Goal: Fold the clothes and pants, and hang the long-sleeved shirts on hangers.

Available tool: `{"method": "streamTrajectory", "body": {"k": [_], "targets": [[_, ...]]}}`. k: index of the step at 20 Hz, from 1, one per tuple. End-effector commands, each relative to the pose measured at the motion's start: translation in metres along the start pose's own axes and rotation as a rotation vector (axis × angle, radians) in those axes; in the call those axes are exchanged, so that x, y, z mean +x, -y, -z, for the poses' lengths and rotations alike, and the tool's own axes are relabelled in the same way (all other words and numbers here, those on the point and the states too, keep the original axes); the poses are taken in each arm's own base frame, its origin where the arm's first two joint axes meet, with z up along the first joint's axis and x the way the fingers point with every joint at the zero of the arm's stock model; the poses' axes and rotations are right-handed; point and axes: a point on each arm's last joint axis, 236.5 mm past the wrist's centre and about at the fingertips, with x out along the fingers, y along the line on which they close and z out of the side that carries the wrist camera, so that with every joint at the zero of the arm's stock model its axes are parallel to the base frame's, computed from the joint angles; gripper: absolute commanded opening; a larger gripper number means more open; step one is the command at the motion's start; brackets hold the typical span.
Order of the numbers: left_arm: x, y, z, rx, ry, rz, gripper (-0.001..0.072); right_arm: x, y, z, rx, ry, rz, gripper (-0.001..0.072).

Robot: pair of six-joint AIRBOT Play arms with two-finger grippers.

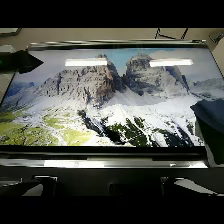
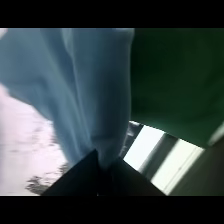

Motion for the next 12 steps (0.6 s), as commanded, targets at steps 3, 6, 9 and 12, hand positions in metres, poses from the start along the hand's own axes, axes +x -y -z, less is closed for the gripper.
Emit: {"method": "streamTrajectory", "body": {"k": [3,6,9,12], "targets": [[0.003,0.009,0.003,0.013,-0.009,0.017,0.0023,0.074,0.087,0.046,0.082,-0.123,0.246,0.0086],[0.004,0.016,0.003,0.022,-0.007,0.028,0.0023,0.079,0.089,0.037,0.045,-0.084,0.246,0.0578],[-0.002,0.018,-0.027,0.029,0.113,0.021,0.0022,0.029,0.003,-0.034,-0.094,0.201,-0.034,0.0714],[-0.003,0.01,-0.075,0.045,0.304,-0.039,0.002,-0.064,-0.135,-0.079,-0.345,0.556,-0.315,0.0687]]}}
